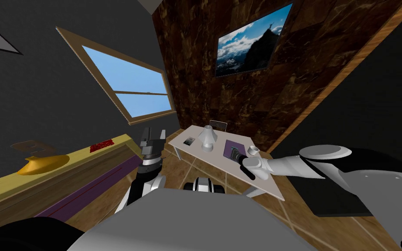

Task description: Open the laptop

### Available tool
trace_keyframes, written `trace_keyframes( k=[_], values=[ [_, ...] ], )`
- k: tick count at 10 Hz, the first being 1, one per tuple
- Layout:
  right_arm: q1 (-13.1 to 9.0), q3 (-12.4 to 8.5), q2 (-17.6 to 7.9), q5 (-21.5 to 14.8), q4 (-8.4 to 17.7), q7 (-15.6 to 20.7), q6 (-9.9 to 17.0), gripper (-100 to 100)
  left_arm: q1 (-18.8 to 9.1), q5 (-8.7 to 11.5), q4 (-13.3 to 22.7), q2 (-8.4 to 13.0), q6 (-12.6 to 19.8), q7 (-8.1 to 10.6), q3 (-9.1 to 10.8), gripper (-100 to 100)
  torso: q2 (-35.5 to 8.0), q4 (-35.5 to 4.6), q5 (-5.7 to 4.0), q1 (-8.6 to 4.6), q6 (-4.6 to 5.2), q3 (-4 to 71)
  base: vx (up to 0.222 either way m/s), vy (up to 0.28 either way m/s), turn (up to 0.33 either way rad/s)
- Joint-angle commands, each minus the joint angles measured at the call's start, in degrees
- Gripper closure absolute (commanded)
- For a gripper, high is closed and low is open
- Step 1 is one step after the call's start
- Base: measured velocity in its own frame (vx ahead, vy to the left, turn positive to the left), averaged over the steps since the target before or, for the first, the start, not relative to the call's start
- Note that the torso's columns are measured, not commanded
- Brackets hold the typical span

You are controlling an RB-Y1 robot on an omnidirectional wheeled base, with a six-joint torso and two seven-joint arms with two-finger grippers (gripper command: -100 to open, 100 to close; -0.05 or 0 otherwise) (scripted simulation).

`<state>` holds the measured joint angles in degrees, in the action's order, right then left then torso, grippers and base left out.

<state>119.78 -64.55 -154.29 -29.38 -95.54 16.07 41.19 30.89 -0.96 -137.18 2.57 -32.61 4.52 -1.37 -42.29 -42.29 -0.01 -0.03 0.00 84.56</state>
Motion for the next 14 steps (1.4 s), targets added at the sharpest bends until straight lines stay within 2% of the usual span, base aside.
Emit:
trace_keyframes(
  k=[1, 4, 7, 8, 9, 10, 11, 14],
  values=[
    [0.46, -1.47, -2.63, 1.57, -0.83, -1.31, 4.64, -100, 0.0, 0.0, 0.0, 0.0, 0.0, 0.0, 0.0, 0, 0.03, 0.01, 0.02, 0.06, -0.01, 0.02, 0.01, -0.058, -0.113],
    [1.54, -2.74, -5.07, 2.76, -1.76, -2.41, 8.44, -100, 0.0, 0.0, 0.0, 0.0, 0.0, 0.0, 0.0, 0, 0.0, 0.0, 0.02, 0.08, -0.01, 0.0, 0.004, -0.048, -0.083],
    [3.08, -3.66, -6.82, 3.61, -2.44, -3.18, 11.15, -100, -0.01, 0.0, 0.0, 0.0, 0.0, 0.0, -0.01, 0, 0.0, 0.0, 0.02, 0.06, -0.01, 0.0, 0.0, -0.035, -0.073],
    [2.64, -3.47, -6.44, 3.44, -2.19, -3.01, 10.35, -100, 0.0, 0.0, 0.0, 0.0, 0.0, 0.0, -0.01, 0, 0.03, 0.01, 0.01, 0.03, 0.0, 0.02, 0.003, -0.016, -0.013],
    [4.31, -3.95, -7.92, 2.94, -1.78, -2.9, 11.99, -100, -0.01, 0.0, 0.0, 0.0, 0.0, 0.0, -0.01, 0, 0.03, 0.01, 0.03, 0.09, -0.02, 0.02, 0.083, -0.037, 0.007],
    [3.78, -3.71, -7.37, 3.03, -1.96, -3.04, 11.31, -100, 0.0, 0.0, 0.0, 0.0, 0.0, 0.0, -0.01, 0, 0.24, 0.06, 0.0, 0.01, -0.01, 0.13, 0.053, -0.023, 0.004],
    [2.02, -3.21, -5.78, 3.75, -2.27, -3.23, 9.82, -100, 0.0, 0.0, 0.0, 0.0, 0.0, 0.0, -0.01, 0, 0.1, 0.04, 0.01, 0.05, -0.01, 0.08, -0.022, 0.022, 0.027],
    [-0.83, -2.41, -3.23, 4.94, -2.78, -3.5, 7.21, -100, -0.02, 0.0, 0.0, -0.01, 0.0, 0.0, -0.02, 0, -0.19, -0.06, 0.04, 0.13, 0.0, -0.13, -0.052, 0.04, 0.023]
  ],
)
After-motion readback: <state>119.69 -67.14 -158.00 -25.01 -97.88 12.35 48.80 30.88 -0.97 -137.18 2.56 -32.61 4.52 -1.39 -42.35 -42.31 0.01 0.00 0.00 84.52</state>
